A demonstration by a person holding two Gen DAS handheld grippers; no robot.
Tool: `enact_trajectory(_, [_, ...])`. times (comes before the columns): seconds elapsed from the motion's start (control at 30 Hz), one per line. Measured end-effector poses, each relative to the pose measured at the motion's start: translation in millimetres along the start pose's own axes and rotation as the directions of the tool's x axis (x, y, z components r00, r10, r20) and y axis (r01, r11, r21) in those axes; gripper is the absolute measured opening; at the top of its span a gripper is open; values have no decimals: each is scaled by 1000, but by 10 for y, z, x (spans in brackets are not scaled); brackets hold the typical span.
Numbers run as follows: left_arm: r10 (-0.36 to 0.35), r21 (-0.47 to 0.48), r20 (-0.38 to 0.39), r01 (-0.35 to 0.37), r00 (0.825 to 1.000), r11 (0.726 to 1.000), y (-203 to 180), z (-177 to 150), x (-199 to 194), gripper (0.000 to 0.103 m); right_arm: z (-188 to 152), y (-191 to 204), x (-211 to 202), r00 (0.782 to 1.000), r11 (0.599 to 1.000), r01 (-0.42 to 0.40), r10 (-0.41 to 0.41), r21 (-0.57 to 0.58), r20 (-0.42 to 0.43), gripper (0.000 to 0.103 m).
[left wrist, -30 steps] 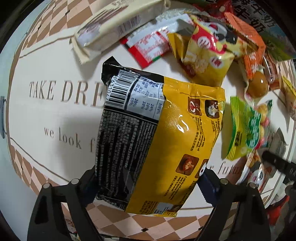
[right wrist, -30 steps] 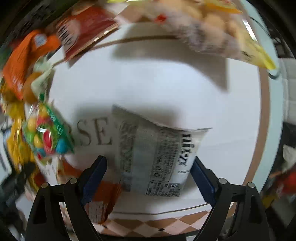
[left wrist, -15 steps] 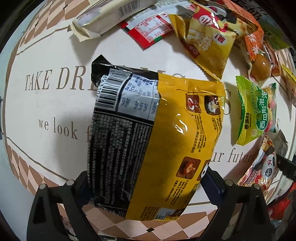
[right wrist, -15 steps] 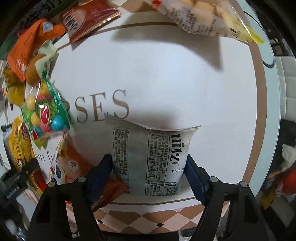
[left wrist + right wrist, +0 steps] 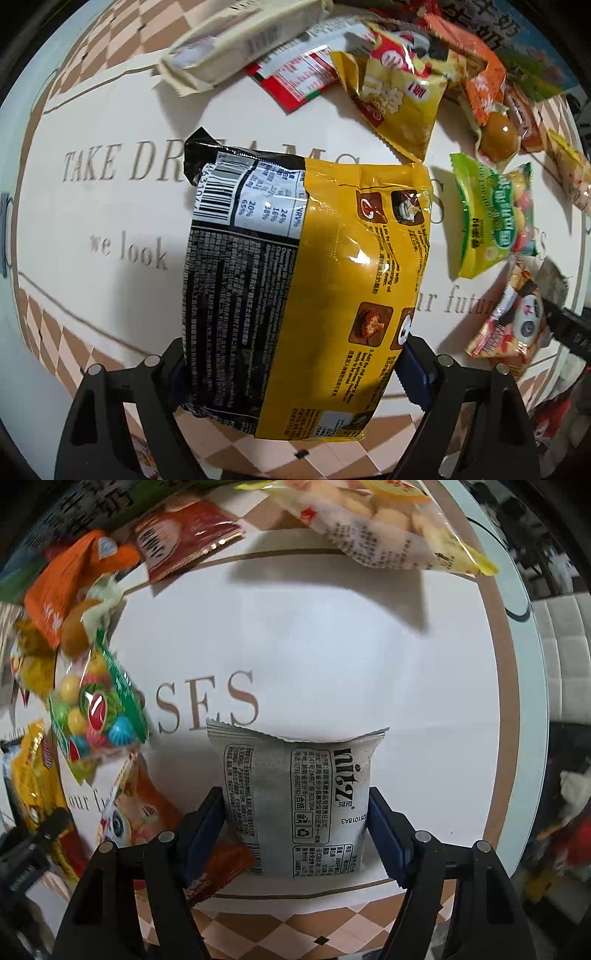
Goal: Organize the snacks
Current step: 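Carry both bags into the cardboard box and open both tools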
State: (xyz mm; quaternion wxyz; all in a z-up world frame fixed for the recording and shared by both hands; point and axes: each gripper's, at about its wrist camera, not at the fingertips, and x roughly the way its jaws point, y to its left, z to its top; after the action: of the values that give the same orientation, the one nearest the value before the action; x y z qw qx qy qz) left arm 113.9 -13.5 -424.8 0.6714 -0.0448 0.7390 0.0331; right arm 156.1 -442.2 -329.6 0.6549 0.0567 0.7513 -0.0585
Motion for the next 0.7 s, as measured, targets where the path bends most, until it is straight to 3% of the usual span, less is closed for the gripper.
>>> enact_trajectory(0.2, [-62, -29, 32, 63, 998, 998, -92, -112, -459, 88, -127, -581, -410, 992, 993, -120, 120, 4, 32, 77])
enact_trajectory(0.37, [-151, -40, 86, 154, 985, 987, -289, -32, -1030, 88, -178, -1245, -1186, 967, 971, -235, 238, -36, 91, 77])
enact_trajectory(0.53, [-249, -23, 134, 254, 959, 967, -473, 519, -1635, 88, -41, -1601, -2234, 924, 937, -332, 346, -107, 164, 77])
enact_trajectory(0.7, [-260, 32, 183, 259, 948, 965, -375, 1203, -2283, 88, 490, -1745, -2955, 886, 909, -379, 410, -173, 218, 77])
